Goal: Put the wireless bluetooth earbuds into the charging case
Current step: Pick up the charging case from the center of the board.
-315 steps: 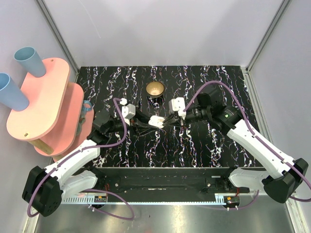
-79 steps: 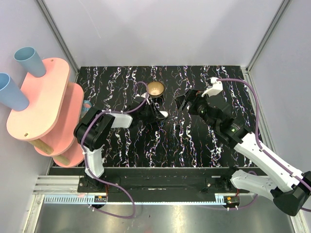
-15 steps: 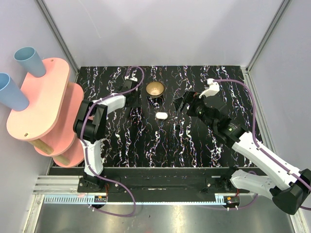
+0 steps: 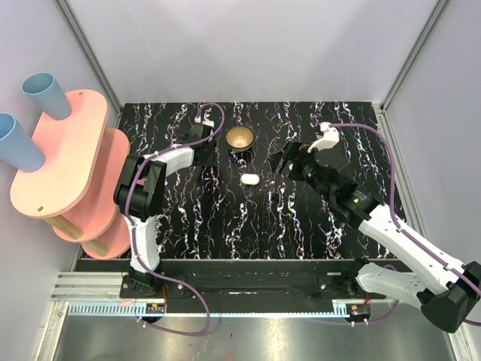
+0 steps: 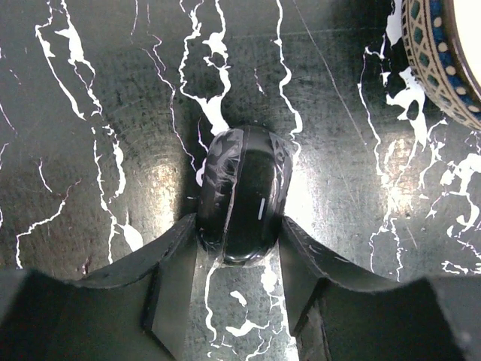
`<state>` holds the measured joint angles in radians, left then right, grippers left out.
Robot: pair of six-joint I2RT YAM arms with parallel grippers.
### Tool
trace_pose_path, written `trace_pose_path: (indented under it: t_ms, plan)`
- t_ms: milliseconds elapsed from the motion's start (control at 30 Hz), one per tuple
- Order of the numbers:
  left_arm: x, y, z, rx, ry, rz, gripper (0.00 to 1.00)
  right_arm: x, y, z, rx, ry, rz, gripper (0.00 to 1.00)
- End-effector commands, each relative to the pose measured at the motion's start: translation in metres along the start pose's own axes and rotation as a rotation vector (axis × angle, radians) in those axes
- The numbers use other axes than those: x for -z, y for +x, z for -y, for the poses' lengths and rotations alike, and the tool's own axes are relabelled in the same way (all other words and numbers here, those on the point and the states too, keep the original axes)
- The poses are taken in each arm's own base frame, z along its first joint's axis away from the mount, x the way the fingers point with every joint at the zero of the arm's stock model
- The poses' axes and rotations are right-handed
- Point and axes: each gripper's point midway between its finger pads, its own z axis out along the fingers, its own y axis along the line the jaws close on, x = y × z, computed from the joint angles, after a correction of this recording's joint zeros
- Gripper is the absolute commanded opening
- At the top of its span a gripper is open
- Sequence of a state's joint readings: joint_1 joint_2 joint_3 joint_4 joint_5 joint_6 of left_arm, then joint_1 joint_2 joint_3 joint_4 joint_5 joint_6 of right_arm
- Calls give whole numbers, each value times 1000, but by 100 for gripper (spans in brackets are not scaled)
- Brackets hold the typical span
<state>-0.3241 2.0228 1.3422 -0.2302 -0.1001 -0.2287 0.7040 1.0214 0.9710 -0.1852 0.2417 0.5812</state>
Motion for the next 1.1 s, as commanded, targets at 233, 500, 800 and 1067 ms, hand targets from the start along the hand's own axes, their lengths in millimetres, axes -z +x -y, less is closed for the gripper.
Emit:
trace_pose_path:
  t_ms: [233,500,800,1067]
  plan:
    - [17,-29,1,-59,36,136,15,-7,-5,6,-71,14,-56,100]
    - [85,-52,7,-122,126,383,11,-13,-8,28,-190,35,-100,100]
    - [190,-62,54,-292,391,600,11,-23,9,9,-206,-92,-233,100]
    - [266,-35,113,-629,647,752,12,-24,14,-30,-182,-320,-335,91]
